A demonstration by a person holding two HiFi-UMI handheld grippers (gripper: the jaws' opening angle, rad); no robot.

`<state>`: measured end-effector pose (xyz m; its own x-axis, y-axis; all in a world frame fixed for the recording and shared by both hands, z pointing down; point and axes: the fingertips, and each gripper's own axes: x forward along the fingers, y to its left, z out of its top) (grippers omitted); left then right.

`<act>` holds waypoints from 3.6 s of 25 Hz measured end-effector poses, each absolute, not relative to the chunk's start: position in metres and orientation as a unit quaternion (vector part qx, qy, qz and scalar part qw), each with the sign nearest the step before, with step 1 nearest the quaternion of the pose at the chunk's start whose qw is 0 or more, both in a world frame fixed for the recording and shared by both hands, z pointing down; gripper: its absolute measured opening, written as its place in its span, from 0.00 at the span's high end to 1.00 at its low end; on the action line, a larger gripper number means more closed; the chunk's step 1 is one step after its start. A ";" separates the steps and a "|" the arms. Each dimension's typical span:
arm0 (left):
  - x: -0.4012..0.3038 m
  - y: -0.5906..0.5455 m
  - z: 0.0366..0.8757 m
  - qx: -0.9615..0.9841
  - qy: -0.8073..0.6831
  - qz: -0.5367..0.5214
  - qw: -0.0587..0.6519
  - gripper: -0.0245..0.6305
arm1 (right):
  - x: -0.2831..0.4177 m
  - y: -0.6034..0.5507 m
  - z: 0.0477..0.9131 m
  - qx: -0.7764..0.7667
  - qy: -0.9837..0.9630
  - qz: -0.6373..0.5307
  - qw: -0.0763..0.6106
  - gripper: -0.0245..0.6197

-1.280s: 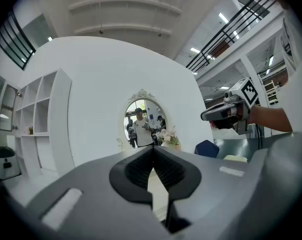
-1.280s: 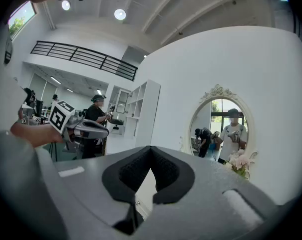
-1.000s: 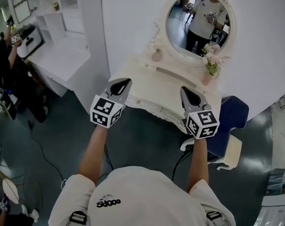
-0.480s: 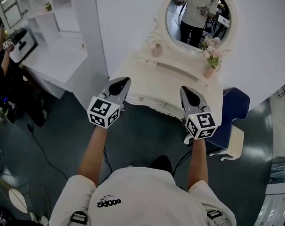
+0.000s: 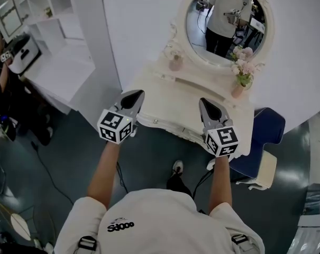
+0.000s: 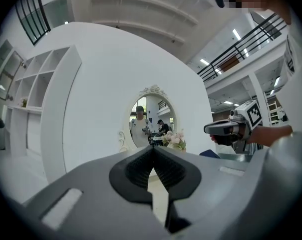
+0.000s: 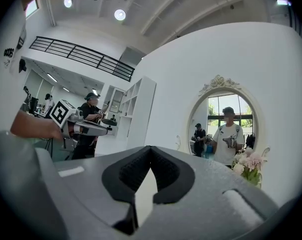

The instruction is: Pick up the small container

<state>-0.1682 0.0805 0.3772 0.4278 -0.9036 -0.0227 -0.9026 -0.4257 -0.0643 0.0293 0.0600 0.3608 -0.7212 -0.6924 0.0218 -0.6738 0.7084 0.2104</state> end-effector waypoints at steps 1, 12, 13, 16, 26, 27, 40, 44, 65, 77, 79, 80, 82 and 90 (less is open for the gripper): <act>-0.164 0.067 0.376 -0.844 0.536 -0.008 0.032 0.93 | 0.032 0.045 0.361 0.366 -0.924 -0.093 0.051 0.96; -0.124 -0.065 0.358 -0.820 0.571 -0.020 0.029 0.93 | 0.071 -0.109 0.332 0.335 -0.938 -0.073 0.041 0.96; -0.122 -0.074 0.358 -0.817 0.575 -0.021 0.027 0.93 | 0.073 -0.120 0.330 0.331 -0.940 -0.069 0.039 0.96; -0.114 -0.098 0.359 -0.812 0.583 -0.026 0.025 0.93 | 0.079 -0.148 0.329 0.322 -0.944 -0.059 0.035 0.96; -0.108 -0.163 0.365 -0.809 0.586 -0.035 0.018 0.93 | 0.077 -0.215 0.339 0.308 -0.950 -0.041 0.041 0.96; -0.109 -0.169 0.366 -0.810 0.585 -0.033 0.017 0.93 | 0.075 -0.220 0.341 0.309 -0.949 -0.040 0.043 0.96; -0.138 -0.265 0.412 -0.858 0.508 -0.073 -0.019 0.93 | 0.043 -0.267 0.375 0.385 -0.920 0.000 0.068 0.96; -0.142 -0.299 0.444 -0.867 0.488 -0.091 -0.045 0.84 | 0.040 -0.279 0.393 0.410 -0.908 0.021 0.082 0.96; -0.108 -0.411 0.583 -0.866 0.455 -0.176 -0.111 0.62 | 0.060 -0.314 0.459 0.471 -0.867 0.083 0.141 0.96; -0.111 -0.413 0.583 -0.862 0.467 -0.178 -0.087 0.73 | 0.076 -0.308 0.462 0.488 -0.857 0.089 0.142 0.96; -0.111 -0.411 0.583 -0.860 0.469 -0.179 -0.090 0.73 | 0.079 -0.306 0.459 0.487 -0.858 0.085 0.141 0.96; -0.112 -0.409 0.583 -0.859 0.470 -0.179 -0.091 0.73 | 0.080 -0.305 0.458 0.487 -0.858 0.083 0.140 0.96; -0.112 -0.404 0.580 -0.859 0.472 -0.177 -0.092 0.73 | 0.085 -0.302 0.454 0.488 -0.858 0.079 0.139 0.96; -0.116 -0.371 0.526 -0.870 0.464 -0.155 -0.067 0.73 | 0.095 -0.295 0.424 0.487 -0.864 0.051 0.118 0.96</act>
